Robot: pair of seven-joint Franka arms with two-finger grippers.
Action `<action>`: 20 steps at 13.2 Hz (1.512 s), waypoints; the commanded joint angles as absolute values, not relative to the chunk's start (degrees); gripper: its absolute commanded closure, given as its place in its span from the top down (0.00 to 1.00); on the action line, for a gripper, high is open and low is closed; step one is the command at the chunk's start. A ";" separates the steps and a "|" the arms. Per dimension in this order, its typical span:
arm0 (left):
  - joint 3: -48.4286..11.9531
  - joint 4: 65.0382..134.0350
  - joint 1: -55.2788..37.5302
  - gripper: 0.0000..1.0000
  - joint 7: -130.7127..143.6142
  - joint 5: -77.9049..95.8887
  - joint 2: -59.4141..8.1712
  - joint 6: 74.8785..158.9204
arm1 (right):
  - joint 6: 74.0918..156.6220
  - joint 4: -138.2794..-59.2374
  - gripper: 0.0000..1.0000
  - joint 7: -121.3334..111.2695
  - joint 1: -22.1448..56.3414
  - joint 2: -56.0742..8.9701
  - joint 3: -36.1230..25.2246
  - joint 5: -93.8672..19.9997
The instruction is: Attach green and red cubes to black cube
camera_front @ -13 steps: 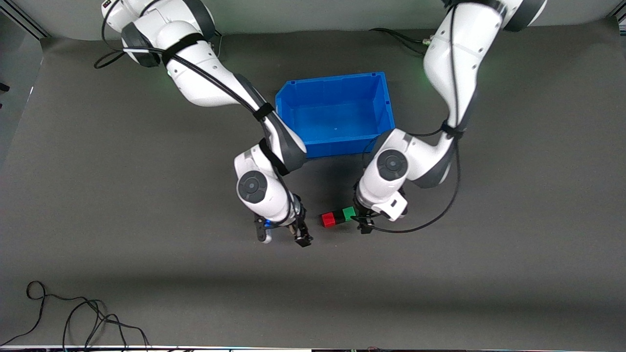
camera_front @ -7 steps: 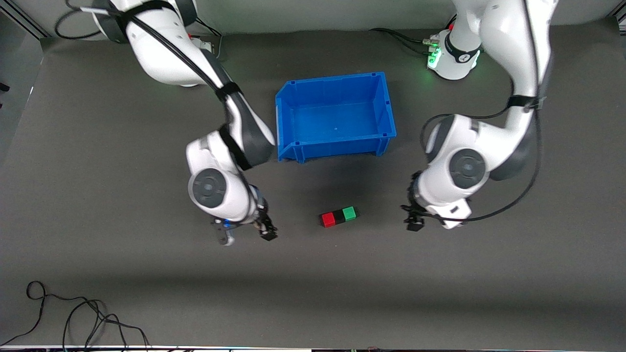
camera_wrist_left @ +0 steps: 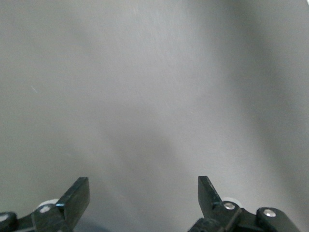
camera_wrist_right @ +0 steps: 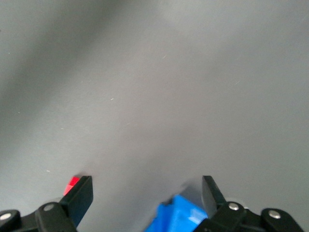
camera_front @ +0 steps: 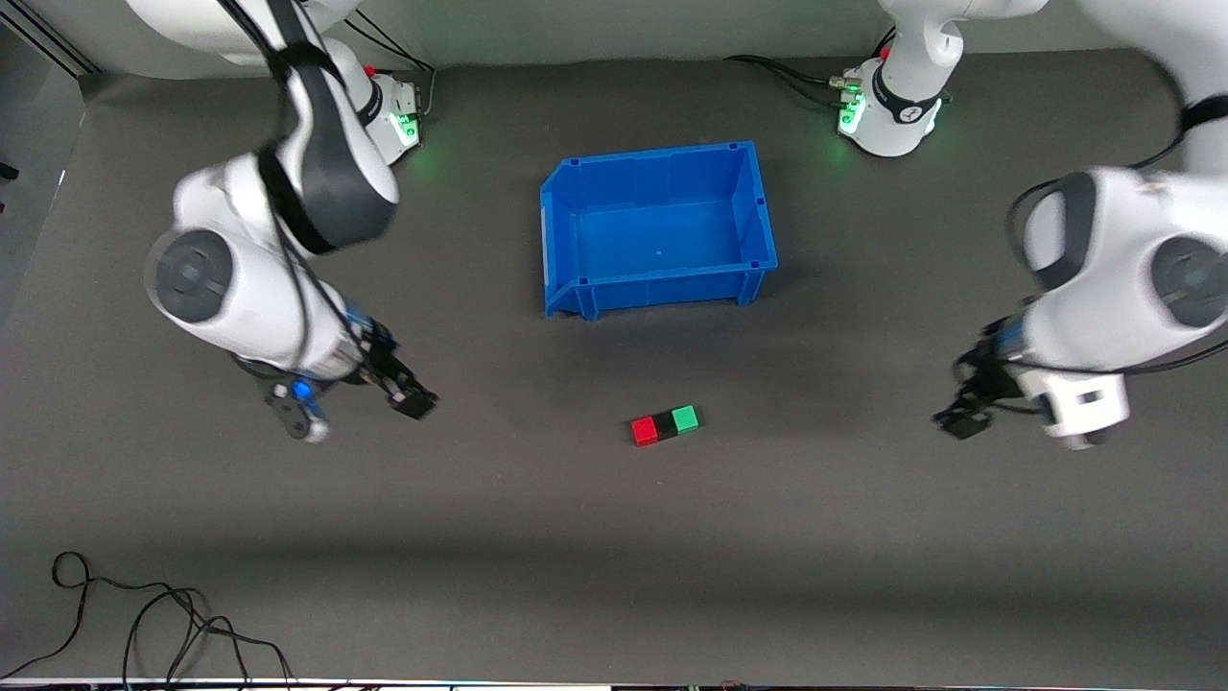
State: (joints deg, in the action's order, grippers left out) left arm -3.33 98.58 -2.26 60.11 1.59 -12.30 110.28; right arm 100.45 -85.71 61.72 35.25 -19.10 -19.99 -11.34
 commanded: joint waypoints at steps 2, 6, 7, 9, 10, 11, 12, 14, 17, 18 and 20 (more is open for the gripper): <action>-3.78 100.37 1.41 1.00 42.85 0.44 -6.08 103.72 | 95.46 -89.30 1.00 49.52 31.57 -9.51 -19.08 -5.19; -3.43 94.50 2.11 1.00 24.75 -0.44 -4.39 95.57 | 91.68 -89.21 1.00 33.25 14.54 -4.41 -8.37 -3.62; -3.43 92.83 2.11 1.00 18.78 -0.44 -4.39 93.88 | 91.06 -89.30 1.00 30.18 12.07 -3.52 -6.70 -1.95; -3.43 90.71 1.67 1.00 7.09 -0.44 -3.70 93.25 | 90.62 -89.47 1.00 23.50 5.92 -2.12 -2.22 -0.97; -3.25 90.70 1.67 1.00 2.59 -0.35 -2.39 93.25 | 90.62 -89.39 1.00 20.07 3.45 -1.67 -0.89 -0.88; -2.90 89.92 1.93 1.00 -1.11 -0.35 -1.94 92.73 | 90.70 -89.38 1.00 16.38 1.77 -1.50 -0.79 -0.88; -2.81 87.65 1.93 1.00 -3.67 0.52 -2.02 88.20 | 90.70 -89.38 1.00 13.13 1.24 -1.06 -0.79 -0.88; -2.55 86.22 1.58 0.96 -5.62 -0.08 -2.02 86.48 | 91.05 -89.56 1.00 9.51 0.27 -0.70 -0.88 0.17; -1.93 86.48 1.32 0.93 -5.63 -0.35 -1.41 87.10 | 91.49 -89.47 1.00 5.29 0.62 -0.70 -1.23 1.32; -1.85 86.40 0.97 0.99 -5.19 -0.26 -1.15 86.84 | 91.49 -89.47 1.00 2.66 0.62 -0.62 -1.23 1.32; 0.08 86.48 -0.78 1.00 -4.48 -0.26 -1.05 86.14 | 91.41 -89.47 1.00 1.49 0.88 -0.44 -1.40 1.32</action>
